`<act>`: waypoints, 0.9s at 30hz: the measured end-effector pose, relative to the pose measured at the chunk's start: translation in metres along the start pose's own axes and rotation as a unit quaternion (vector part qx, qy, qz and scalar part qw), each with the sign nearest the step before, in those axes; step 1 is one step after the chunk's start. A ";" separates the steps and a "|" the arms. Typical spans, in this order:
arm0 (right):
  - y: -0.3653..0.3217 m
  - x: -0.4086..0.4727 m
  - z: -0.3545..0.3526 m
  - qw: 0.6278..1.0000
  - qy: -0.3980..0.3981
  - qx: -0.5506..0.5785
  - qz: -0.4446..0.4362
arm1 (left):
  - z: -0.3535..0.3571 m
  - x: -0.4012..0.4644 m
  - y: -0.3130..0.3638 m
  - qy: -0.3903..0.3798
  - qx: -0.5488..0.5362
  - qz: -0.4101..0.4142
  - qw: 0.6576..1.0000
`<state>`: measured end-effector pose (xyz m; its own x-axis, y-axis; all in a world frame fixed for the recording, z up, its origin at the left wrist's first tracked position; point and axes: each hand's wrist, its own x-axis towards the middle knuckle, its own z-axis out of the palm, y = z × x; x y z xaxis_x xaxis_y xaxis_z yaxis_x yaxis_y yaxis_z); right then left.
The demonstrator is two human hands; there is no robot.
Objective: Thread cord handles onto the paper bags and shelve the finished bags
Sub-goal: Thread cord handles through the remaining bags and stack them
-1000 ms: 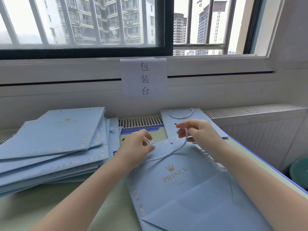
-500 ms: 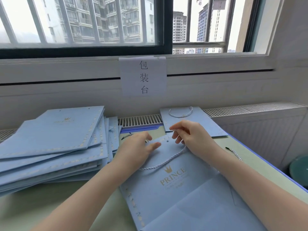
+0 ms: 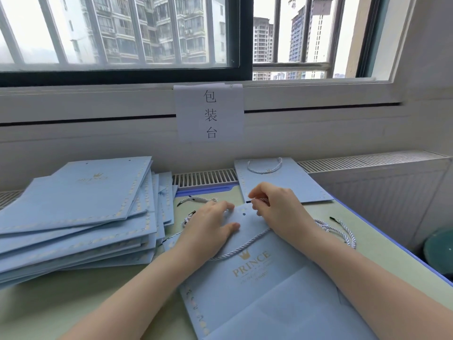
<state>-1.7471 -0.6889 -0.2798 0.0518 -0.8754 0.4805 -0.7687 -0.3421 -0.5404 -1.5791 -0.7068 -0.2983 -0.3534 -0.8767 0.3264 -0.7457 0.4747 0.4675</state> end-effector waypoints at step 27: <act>-0.012 -0.003 0.000 0.998 -0.054 -0.017 -0.040 | -0.005 0.007 -0.004 -0.017 -0.184 -0.138 0.973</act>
<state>-1.7375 -0.6821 -0.2750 0.1804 -0.8778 0.4437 -0.7804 -0.4023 -0.4786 -1.5759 -0.7140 -0.2940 -0.1921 -0.9737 0.1226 -0.5639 0.2118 0.7982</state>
